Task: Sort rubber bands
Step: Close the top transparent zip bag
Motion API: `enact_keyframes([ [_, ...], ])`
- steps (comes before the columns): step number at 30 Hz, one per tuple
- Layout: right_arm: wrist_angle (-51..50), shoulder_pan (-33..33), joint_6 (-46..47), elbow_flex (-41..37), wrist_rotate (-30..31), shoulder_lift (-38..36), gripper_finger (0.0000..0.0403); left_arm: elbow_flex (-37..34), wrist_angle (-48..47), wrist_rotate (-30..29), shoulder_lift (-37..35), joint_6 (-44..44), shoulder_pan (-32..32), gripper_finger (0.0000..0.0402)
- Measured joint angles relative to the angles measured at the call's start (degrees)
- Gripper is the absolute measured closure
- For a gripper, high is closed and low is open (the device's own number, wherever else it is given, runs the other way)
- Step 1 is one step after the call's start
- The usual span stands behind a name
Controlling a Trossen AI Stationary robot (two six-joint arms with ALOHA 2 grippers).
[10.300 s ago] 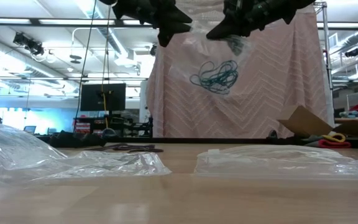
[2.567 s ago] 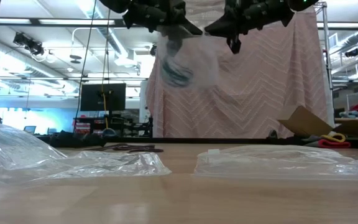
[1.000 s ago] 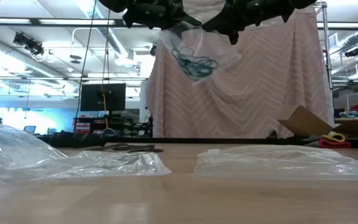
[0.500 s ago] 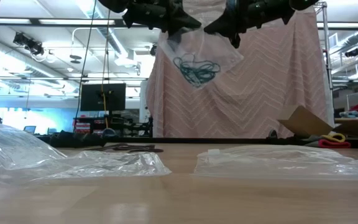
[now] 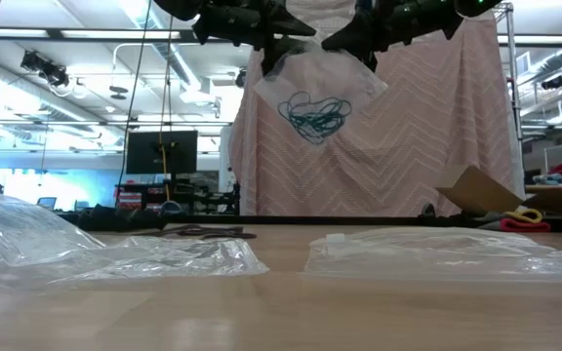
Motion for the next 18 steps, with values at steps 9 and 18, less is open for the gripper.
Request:
enact_keyframes([
  [9,0.1,0.0,0.0,0.0,-0.3,0.0,0.0403,0.0,1.4,-2.4,0.0,-0.2,0.0,0.0271],
  [18,0.0,0.0,0.6,0.0,-0.4,0.0,0.0403,0.0,3.3,-2.5,0.0,-0.5,0.0,0.0289],
])
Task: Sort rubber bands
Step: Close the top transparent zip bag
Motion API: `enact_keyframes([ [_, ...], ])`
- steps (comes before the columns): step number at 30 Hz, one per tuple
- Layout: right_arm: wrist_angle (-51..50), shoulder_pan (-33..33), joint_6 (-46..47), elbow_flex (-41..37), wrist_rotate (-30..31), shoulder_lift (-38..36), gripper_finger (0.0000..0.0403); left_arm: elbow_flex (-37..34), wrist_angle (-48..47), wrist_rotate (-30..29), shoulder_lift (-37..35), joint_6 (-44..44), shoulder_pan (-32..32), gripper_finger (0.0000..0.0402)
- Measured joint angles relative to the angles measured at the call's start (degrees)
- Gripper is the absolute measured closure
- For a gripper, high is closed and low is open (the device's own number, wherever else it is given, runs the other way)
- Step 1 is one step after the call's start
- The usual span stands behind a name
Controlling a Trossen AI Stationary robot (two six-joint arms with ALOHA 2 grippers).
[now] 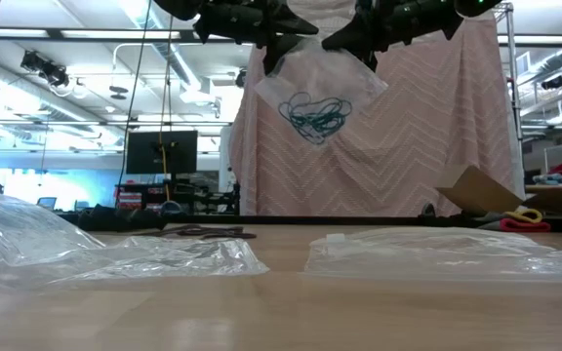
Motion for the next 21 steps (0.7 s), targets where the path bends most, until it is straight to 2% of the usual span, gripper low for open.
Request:
enact_keyframes([
  [6,0.0,0.0,0.4,0.0,0.0,0.0,0.0403,0.0,0.0,0.5,0.0,-0.8,0.0,0.031],
  [12,0.0,0.0,0.4,0.0,0.0,0.0,0.0403,0.0,0.2,3.4,0.2,-0.7,0.0,0.0389],
  [15,-0.1,0.0,1.2,0.0,0.0,0.0,0.0403,0.0,0.1,4.3,0.3,-0.5,0.0,0.0396],
  [21,-0.1,0.0,2.0,0.0,0.1,0.0,0.0403,0.0,0.3,2.1,0.3,-0.2,-0.3,0.0399],
])
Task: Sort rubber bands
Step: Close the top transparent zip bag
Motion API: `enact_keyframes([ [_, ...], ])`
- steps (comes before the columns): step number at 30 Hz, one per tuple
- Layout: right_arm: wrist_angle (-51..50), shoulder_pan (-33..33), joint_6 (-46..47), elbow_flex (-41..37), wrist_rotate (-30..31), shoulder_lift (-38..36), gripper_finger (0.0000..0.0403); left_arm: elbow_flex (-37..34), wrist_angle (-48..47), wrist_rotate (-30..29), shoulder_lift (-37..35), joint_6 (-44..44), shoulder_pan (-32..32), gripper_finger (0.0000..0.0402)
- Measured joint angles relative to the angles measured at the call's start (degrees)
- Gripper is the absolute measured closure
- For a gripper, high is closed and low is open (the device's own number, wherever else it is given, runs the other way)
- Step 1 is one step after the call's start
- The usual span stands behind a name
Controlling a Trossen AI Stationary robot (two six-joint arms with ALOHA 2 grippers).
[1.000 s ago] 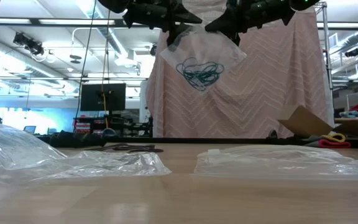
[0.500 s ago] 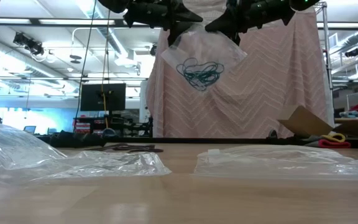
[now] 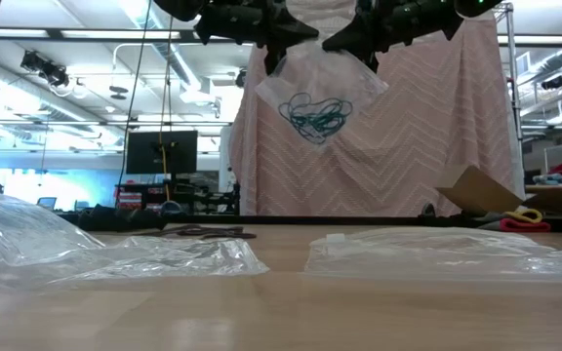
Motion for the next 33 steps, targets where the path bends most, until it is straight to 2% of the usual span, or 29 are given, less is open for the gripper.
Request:
enact_keyframes([
  [23,0.2,0.0,0.8,0.0,3.8,0.0,0.0399,0.0,0.2,-2.1,0.0,0.6,-0.2,0.0401],
  [28,0.8,0.0,-0.9,0.0,4.8,0.0,0.0379,0.0,0.0,-2.2,0.2,0.5,-0.3,0.0401],
  [33,2.3,0.0,-2.7,0.0,3.7,0.0,0.0335,0.0,0.2,-2.2,0.2,-0.3,-0.2,0.0401],
])
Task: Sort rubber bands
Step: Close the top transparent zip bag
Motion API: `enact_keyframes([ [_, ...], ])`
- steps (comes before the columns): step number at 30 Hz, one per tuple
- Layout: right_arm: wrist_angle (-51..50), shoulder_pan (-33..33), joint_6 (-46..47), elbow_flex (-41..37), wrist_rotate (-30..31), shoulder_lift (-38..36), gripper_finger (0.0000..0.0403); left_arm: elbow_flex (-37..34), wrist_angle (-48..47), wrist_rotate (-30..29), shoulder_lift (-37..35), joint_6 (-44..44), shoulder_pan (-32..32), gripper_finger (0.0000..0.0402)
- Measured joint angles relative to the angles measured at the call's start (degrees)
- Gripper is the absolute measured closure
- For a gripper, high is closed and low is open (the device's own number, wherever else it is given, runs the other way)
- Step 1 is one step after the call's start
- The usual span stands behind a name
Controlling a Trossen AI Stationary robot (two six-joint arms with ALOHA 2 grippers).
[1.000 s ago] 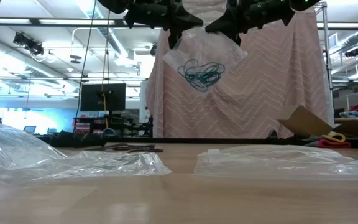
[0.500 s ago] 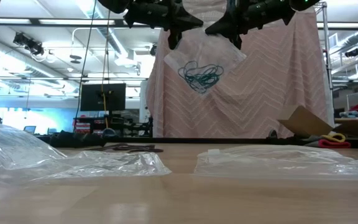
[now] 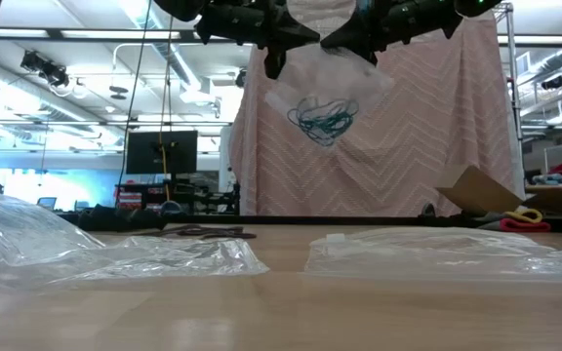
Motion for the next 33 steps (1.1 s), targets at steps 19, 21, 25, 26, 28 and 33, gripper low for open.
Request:
enact_keyframes([
  [19,2.2,0.0,2.1,0.1,1.0,0.0,0.0325,0.0,-0.1,0.0,0.0,0.0,0.0,0.0401],
  [21,2.3,0.0,2.1,0.1,1.1,0.0,0.0338,0.0,0.0,0.0,0.0,0.0,0.0,0.0401],
  [25,2.0,0.0,2.1,0.1,1.1,0.0,0.0371,0.0,0.0,-0.2,0.0,0.0,0.0,0.0401],
  [26,1.7,0.0,2.1,0.1,1.1,0.0,0.0379,0.0,0.0,-0.2,0.0,0.0,0.0,0.0401],
  [28,1.2,0.0,2.1,0.1,1.1,0.0,0.0391,0.0,-0.1,-0.2,0.0,0.0,0.0,0.0401],
  [33,1.1,0.0,2.1,0.1,1.2,0.0,0.0389,0.0,-0.1,-0.2,0.0,0.8,0.1,0.0401],
])
